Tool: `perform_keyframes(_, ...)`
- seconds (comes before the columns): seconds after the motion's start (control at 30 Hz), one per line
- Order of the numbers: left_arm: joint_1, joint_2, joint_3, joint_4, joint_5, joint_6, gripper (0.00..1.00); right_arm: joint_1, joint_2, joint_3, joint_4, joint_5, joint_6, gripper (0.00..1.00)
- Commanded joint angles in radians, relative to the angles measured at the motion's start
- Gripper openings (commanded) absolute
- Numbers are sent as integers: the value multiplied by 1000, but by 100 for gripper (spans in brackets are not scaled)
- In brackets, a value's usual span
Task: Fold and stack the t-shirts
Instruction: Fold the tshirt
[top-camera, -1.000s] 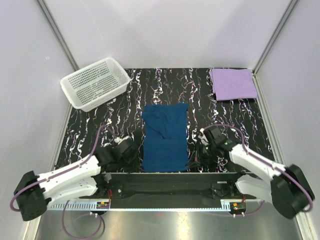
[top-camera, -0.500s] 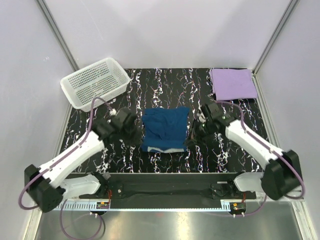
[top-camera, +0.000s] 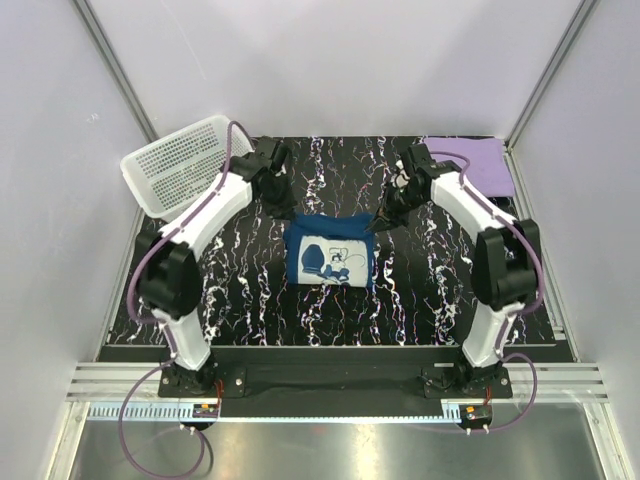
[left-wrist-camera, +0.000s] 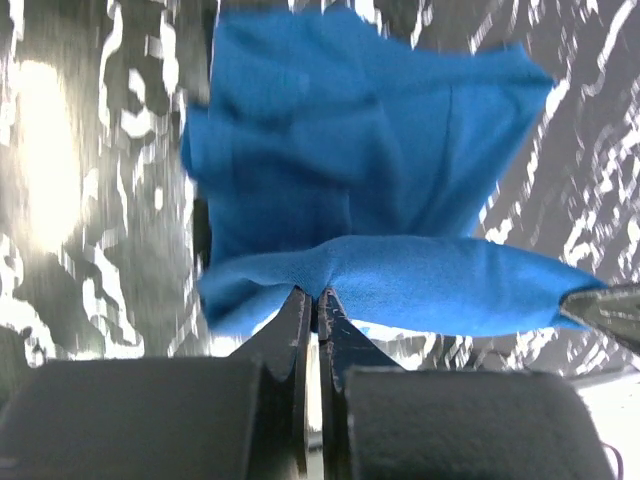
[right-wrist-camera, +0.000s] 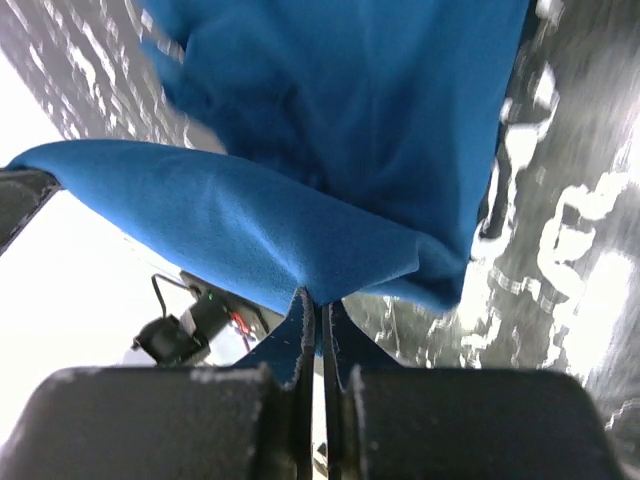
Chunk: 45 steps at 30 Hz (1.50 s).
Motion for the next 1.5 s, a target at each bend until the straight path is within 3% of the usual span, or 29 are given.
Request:
perform_keyframes(0.0, 47, 141, 97, 44, 52, 97, 1, -27, 107, 120, 19, -37, -40, 0)
perform_keyframes(0.23, 128, 356, 279, 101, 69, 131, 0, -76, 419, 465, 46, -38, -95, 0)
perform_keyframes(0.27, 151, 374, 293, 115, 92, 125, 3, -82, 441, 482, 57, -28, -95, 2)
perform_keyframes(0.3, 162, 394, 310, 131, 110, 111, 17, -99, 467, 499, 60, -38, -90, 10)
perform_keyframes(0.33, 168, 436, 329, 145, 133, 109, 29, -108, 524, 543, 53, -47, -77, 30)
perform_keyframes(0.43, 188, 514, 468, 87, 120, 131, 27, -127, 584, 598, 34, -37, -92, 60)
perform_keyframes(0.47, 193, 507, 487, 66, 93, 134, 32, -127, 592, 621, 20, 21, -112, 69)
perform_keyframes(0.6, 191, 326, 314, 184, 20, 169, 50, -139, 570, 715, -66, 92, -161, 70)
perform_keyframes(0.73, 164, 185, 199, 230, 75, 184, 49, -134, 417, 614, -72, 153, -204, 69)
perform_keyframes(0.8, 141, 120, 116, 315, 196, 159, 47, -116, 373, 548, -38, 108, -210, 68)
perform_keyframes(0.87, 127, 103, -4, 430, 303, 119, 37, -90, 346, 469, 25, 12, -199, 63)
perform_keyframes(1.03, 116, 175, -53, 513, 359, 57, 29, -55, 415, 433, 198, -138, -97, 18)
perform_keyframes(1.07, 118, 195, -30, 511, 358, 57, 29, -55, 435, 436, 226, -177, -78, 15)
perform_keyframes(1.27, 128, 370, 105, 468, 402, 91, 27, -61, 572, 488, 385, -253, 40, 10)
perform_keyframes(1.47, 165, 448, 123, 498, 381, 118, 27, -105, 694, 569, 428, -222, 52, 9)
